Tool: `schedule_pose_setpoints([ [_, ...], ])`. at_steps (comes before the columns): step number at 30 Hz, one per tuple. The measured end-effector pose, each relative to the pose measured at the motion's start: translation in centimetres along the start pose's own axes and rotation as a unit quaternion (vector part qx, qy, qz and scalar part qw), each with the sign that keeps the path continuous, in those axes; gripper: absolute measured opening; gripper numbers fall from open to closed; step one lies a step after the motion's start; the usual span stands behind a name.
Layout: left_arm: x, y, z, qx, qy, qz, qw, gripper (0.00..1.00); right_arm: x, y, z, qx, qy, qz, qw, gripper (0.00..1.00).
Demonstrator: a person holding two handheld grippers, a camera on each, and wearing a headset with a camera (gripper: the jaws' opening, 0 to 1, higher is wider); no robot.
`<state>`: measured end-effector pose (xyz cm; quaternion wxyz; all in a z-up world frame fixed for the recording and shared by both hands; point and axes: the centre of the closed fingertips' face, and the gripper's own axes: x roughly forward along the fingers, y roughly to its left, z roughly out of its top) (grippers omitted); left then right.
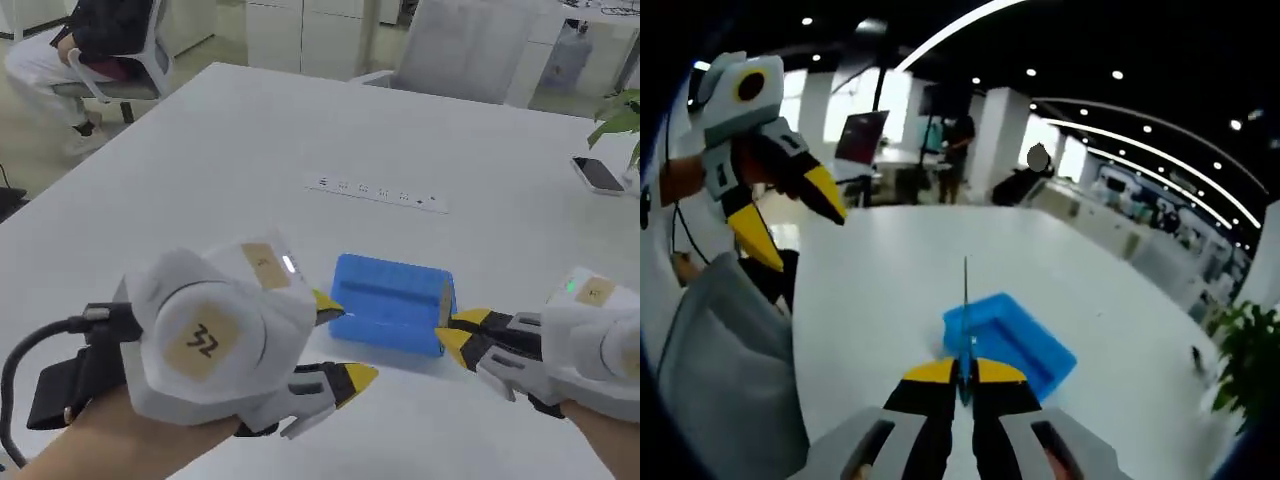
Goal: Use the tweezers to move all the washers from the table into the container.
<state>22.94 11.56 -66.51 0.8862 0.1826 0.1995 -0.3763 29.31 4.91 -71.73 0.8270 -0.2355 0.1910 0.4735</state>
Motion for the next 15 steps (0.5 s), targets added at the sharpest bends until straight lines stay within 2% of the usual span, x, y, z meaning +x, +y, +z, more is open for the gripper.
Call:
schedule_pose_setpoints([
  [4, 0.7, -0.7, 0.2, 0.043, 0.007, -0.019, 0.9989, 0.27, -0.2, 1.5, -0.6, -0.026, 0.016, 0.029, 0.9991, 0.01],
  [6, 1.0, -1.1, 0.3, 0.061, 0.008, -0.033, 0.9976, 0.21, -0.2, 2.4, -0.9, -0.039, 0.025, 0.043, 0.998, 0.01],
  [11, 1.7, -1.1, 0.4, 0.087, 0.014, -0.038, 0.9954, 0.2, -0.2, 4.3, -1.8, -0.073, 0.047, 0.07, 0.9937, 0.01],
  [14, 2.1, -1.5, 0.0, 0.107, 0.021, -0.048, 0.9929, 0.14, -0.1, 5.2, -2.2, -0.106, 0.061, 0.087, 0.9887, 0.01],
  [15, 2.3, -1.8, -0.4, 0.128, 0.029, -0.059, 0.9896, 0.13, 0.0, 5.5, -2.2, -0.111, 0.063, 0.091, 0.9876, 0.01],
])
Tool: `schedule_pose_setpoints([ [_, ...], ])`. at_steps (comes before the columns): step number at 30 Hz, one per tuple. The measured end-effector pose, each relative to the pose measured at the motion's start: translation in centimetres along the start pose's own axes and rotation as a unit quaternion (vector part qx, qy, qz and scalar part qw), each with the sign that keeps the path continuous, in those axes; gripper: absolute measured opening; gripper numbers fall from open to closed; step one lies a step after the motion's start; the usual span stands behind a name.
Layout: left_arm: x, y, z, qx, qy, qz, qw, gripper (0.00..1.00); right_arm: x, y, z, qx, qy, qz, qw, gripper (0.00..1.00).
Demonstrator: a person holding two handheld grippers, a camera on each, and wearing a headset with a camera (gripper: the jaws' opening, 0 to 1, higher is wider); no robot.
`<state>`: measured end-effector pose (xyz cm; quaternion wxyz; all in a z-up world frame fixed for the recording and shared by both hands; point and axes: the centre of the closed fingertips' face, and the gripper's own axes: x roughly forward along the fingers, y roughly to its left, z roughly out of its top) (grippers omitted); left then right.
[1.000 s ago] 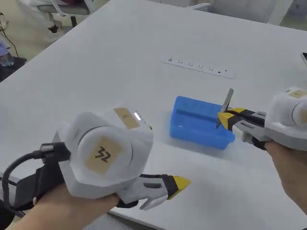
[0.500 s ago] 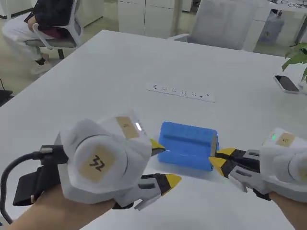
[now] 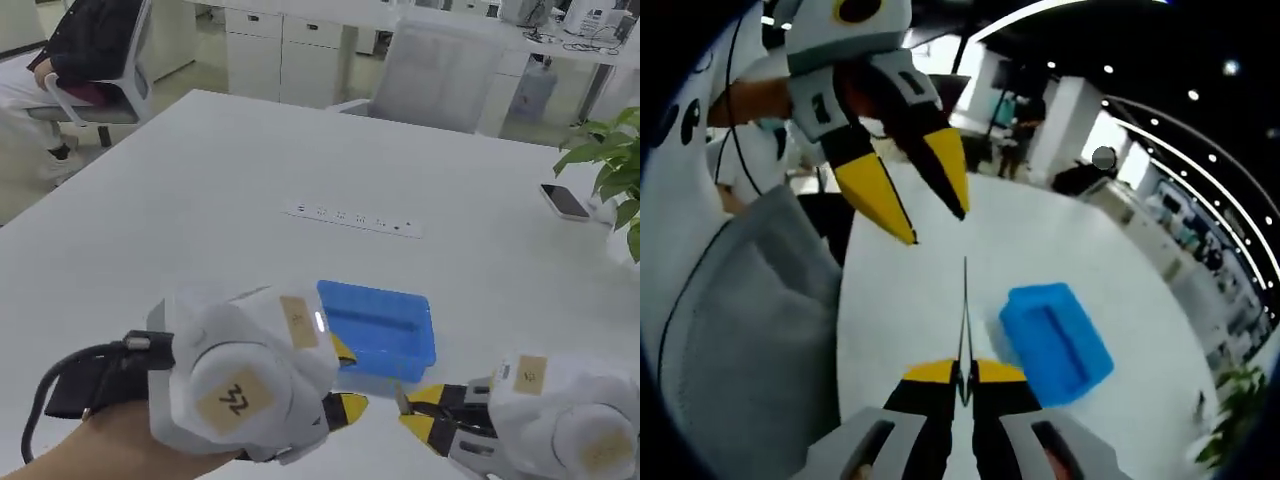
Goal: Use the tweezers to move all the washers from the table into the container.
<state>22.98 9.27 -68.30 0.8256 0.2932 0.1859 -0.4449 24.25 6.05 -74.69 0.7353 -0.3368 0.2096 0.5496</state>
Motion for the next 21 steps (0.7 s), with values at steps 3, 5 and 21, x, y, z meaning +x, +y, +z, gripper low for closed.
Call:
schedule_pose_setpoints([
  [3, 0.5, -1.0, -0.4, 0.025, 0.012, -0.023, 0.9994, 0.14, 0.3, 0.7, -0.1, -0.029, 0.012, 0.02, 0.9993, 0.01],
  [5, 0.8, -1.3, -0.6, 0.035, 0.014, -0.031, 0.9988, 0.1, 0.6, 1.1, -0.2, -0.048, 0.02, 0.027, 0.9983, 0.01],
  [21, 3.6, -4.1, -3.1, 0.088, 0.053, -0.103, 0.9894, 0.0, 2.4, 3.1, -3.1, -0.103, 0.081, 0.105, 0.9858, 0.02],
])
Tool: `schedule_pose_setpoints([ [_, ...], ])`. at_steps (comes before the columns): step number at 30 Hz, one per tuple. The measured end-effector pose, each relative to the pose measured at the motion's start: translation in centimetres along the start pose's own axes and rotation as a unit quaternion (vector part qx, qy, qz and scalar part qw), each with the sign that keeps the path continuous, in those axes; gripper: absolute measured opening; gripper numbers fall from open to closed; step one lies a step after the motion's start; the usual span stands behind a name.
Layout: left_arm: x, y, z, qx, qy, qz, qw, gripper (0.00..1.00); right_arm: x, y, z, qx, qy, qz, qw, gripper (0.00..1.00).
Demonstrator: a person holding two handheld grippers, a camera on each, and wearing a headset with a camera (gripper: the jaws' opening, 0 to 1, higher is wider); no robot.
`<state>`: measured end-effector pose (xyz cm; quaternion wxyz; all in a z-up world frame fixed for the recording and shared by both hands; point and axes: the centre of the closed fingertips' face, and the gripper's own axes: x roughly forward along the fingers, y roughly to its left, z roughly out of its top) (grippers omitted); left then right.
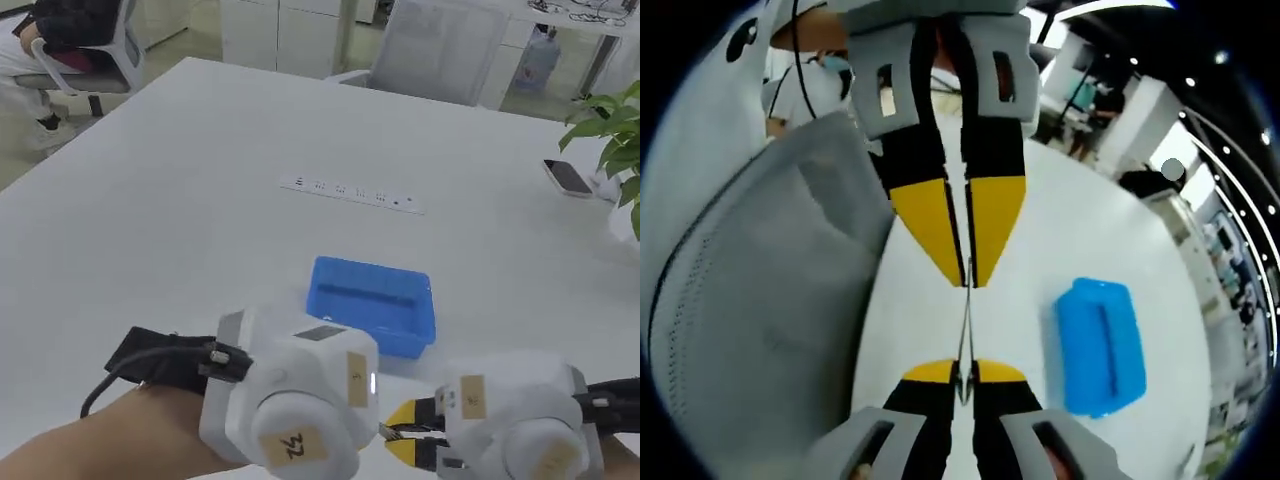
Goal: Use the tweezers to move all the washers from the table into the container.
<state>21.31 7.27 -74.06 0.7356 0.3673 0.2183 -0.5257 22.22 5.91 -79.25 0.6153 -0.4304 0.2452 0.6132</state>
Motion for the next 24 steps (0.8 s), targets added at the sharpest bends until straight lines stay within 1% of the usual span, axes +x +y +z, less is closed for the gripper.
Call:
schedule_pose_setpoints([
  [3, 1.0, -0.3, -0.6, 0.002, 0.004, -0.013, 0.9999, 0.0, 0.7, 0.1, -0.8, -0.009, 0.012, 0.009, 0.9998, 0.02],
  [5, 1.6, -0.3, -1.2, 0.001, 0.008, -0.022, 0.9997, 0.0, 1.3, 0.2, -1.3, -0.006, 0.017, 0.018, 0.9997, 0.02],
  [8, 2.5, -0.1, -2.2, 0.002, 0.013, -0.037, 0.9992, 0.0, 2.0, 0.0, -2.0, -0.004, 0.023, 0.023, 0.9995, 0.02],
  [10, 3.3, 0.1, -3.1, 0.004, 0.02, -0.048, 0.9986, 0.0, 2.6, -0.2, -2.5, 0.009, 0.026, 0.027, 0.9992, 0.02],
  [12, 3.9, 0.3, -4.0, 0.01, 0.032, -0.058, 0.9978, 0.0, 3.1, -0.4, -2.8, 0.024, 0.024, 0.027, 0.9991, 0.03],
  [13, 4.1, 0.4, -4.4, 0.007, 0.037, -0.063, 0.9973, 0.0, 3.5, -0.6, -3.0, 0.036, 0.02, 0.028, 0.9988, 0.03],
  [15, 4.7, 0.8, -5.1, -0.015, 0.043, -0.07, 0.9965, 0.0, 4.0, -1.0, -3.3, 0.042, 0.02, 0.024, 0.9986, 0.03],
  [16, 5.1, 1.1, -5.7, -0.025, 0.05, -0.075, 0.9957, 0.0, 4.3, -1.4, -3.4, 0.051, 0.023, 0.025, 0.9981, 0.03],
  [17, 5.1, 1.2, -6.0, -0.027, 0.057, -0.075, 0.9952, 0.0, 4.4, -1.4, -3.4, 0.054, 0.022, 0.026, 0.9979, 0.03],
  [19, 5.7, 1.8, -6.7, -0.026, 0.06, -0.071, 0.9953, 0.0, 4.9, -2.1, -3.5, 0.058, 0.026, 0.024, 0.9977, 0.03],
  [22, 6.6, 2.2, -7.8, -0.034, 0.071, -0.078, 0.9938, 0.0, 5.4, -2.5, -3.8, 0.057, 0.036, 0.025, 0.9974, 0.04],
  [24, 7.2, 2.5, -8.4, -0.037, 0.076, -0.081, 0.9931, 0.0, 5.7, -2.7, -4.0, 0.058, 0.042, 0.021, 0.9972, 0.04],
])
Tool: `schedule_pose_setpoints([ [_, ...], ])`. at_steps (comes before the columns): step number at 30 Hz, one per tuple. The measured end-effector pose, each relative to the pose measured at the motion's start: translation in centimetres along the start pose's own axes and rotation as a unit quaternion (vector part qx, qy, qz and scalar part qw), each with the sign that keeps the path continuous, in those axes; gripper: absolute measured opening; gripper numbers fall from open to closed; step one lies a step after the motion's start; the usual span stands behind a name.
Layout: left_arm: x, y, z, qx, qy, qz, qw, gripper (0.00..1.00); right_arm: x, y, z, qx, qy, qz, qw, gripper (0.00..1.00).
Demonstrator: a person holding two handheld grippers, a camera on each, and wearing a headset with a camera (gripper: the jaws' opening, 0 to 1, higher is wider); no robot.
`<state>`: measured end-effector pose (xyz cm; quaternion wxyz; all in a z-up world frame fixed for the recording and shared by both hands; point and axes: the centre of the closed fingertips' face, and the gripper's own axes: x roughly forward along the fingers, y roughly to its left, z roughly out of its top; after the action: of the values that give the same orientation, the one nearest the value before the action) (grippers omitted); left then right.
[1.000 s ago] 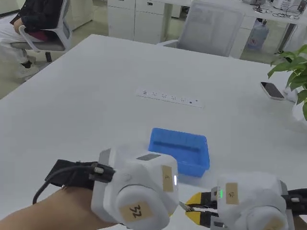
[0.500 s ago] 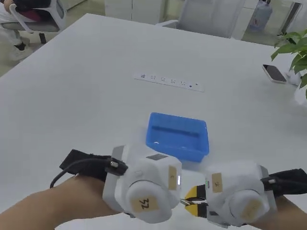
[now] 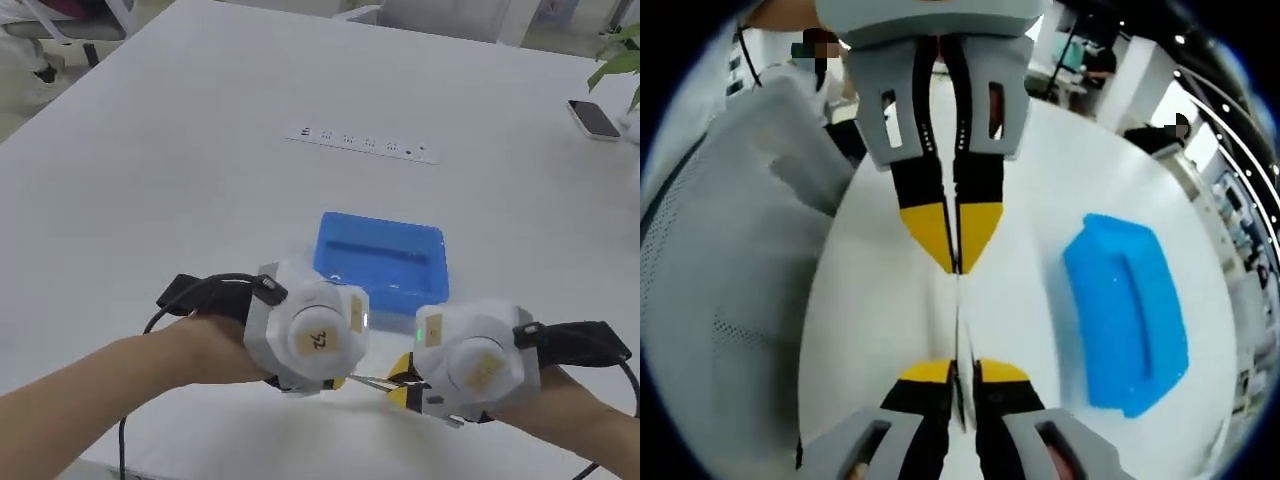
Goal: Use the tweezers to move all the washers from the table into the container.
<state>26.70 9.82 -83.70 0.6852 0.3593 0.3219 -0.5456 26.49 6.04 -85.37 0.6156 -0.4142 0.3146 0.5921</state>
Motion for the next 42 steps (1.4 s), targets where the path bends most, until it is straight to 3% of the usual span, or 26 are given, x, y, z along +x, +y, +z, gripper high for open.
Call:
schedule_pose_setpoints([
  [4, 0.7, 0.6, -0.6, -0.007, 0.003, -0.001, 1.0, 0.0, 0.4, -0.7, -0.1, -0.003, 0.008, -0.013, 0.9999, 0.04],
  [8, 1.4, 0.9, -1.1, -0.007, 0.018, -0.008, 0.9998, 0.0, 0.4, -0.9, -0.3, 0.077, -0.001, -0.024, 0.9968, 0.07],
  [12, 2.0, 0.5, -2.2, 0.004, 0.042, -0.014, 0.999, 0.0, -1.2, -1.0, 0.6, 0.15, -0.061, -0.047, 0.9857, 0.13],
  [14, 2.0, 0.5, -2.6, -0.014, 0.05, -0.013, 0.9986, 0.0, -2.2, -0.7, 0.7, 0.176, -0.075, -0.057, 0.9799, 0.16],
  [15, 2.2, 0.7, -2.2, -0.011, 0.039, -0.017, 0.999, 0.0, -2.6, -0.7, 0.6, 0.182, -0.081, -0.065, 0.9778, 0.18],
  [16, 2.3, 0.7, -2.2, -0.019, 0.041, -0.019, 0.9988, 0.0, -3.1, -0.6, 0.6, 0.189, -0.086, -0.074, 0.9754, 0.19],
  [19, 2.2, 0.8, -2.2, -0.025, 0.042, -0.016, 0.9987, 0.0, -4.7, -0.2, 0.3, 0.227, -0.108, -0.096, 0.963, 0.23],
  [23, 2.3, 0.9, -2.3, -0.026, 0.041, 0.01, 0.9988, 0.0, -6.9, -0.1, 0.0, 0.3, -0.147, -0.113, 0.9356, 0.28],
  [24, 2.1, 1.6, -2.3, -0.025, 0.042, 0.038, 0.9981, 0.03, -7.4, -0.3, -0.1, 0.317, -0.157, -0.119, 0.9277, 0.29],
  [25, 2.0, 1.7, -2.3, -0.031, 0.043, 0.048, 0.9974, 0.06, -8.1, -0.5, -0.2, 0.335, -0.169, -0.126, 0.9183, 0.3],
  [26, 1.9, 1.6, -2.3, -0.037, 0.043, 0.049, 0.9972, 0.09, -8.5, -0.7, -0.3, 0.343, -0.178, -0.131, 0.9128, 0.3],
  [27, 1.8, 1.5, -2.3, -0.065, 0.039, 0.056, 0.9955, 0.15, -9.1, -1.0, -0.4, 0.354, -0.19, -0.139, 0.905, 0.31],
  [29, 1.5, 1.9, -2.4, -0.112, 0.03, 0.076, 0.9903, 0.26, -10.0, -1.6, -0.9, 0.366, -0.201, -0.157, 0.8952, 0.34],
  [30, 1.3, 1.8, -2.7, -0.124, 0.03, 0.08, 0.9886, 0.32, -10.3, -1.8, -1.1, 0.369, -0.202, -0.162, 0.8925, 0.35],
  [33, 0.5, 1.6, -2.6, -0.174, 0.003, 0.1, 0.9797, 0.41, -11.0, -2.0, -1.6, 0.374, -0.207, -0.176, 0.8866, 0.39],
  [35, -0.5, 1.3, -2.2, -0.226, -0.024, 0.11, 0.9676, 0.47, -11.3, -2.1, -2.0, 0.375, -0.206, -0.185, 0.8847, 0.42],
  [36, -0.9, 1.0, -1.9, -0.237, -0.034, 0.111, 0.9645, 0.5, -11.4, -2.1, -2.1, 0.379, -0.205, -0.187, 0.8827, 0.42],
  [37, -1.7, 0.6, -1.5, -0.248, -0.044, 0.111, 0.9613, 0.52, -11.5, -2.1, -2.3, 0.388, -0.208, -0.188, 0.8776, 0.43],
  [38, -2.6, 0.5, -1.1, -0.251, -0.054, 0.126, 0.9584, 0.56, -11.6, -2.0, -2.2, 0.394, -0.215, -0.189, 0.8735, 0.45],
  [39, -3.2, 0.3, -1.0, -0.251, -0.057, 0.128, 0.9577, 0.59, -11.7, -2.0, -2.3, 0.4, -0.221, -0.19, 0.8688, 0.48],
  [40, -3.7, 0.1, -0.9, -0.254, -0.059, 0.131, 0.9564, 0.61, -11.7, -1.9, -2.3, 0.403, -0.222, -0.192, 0.8668, 0.5],
  [42, -5.1, -0.2, -1.0, -0.27, -0.066, 0.146, 0.9495, 0.67, -11.9, -1.8, -2.6, 0.409, -0.221, -0.201, 0.8625, 0.55],
])
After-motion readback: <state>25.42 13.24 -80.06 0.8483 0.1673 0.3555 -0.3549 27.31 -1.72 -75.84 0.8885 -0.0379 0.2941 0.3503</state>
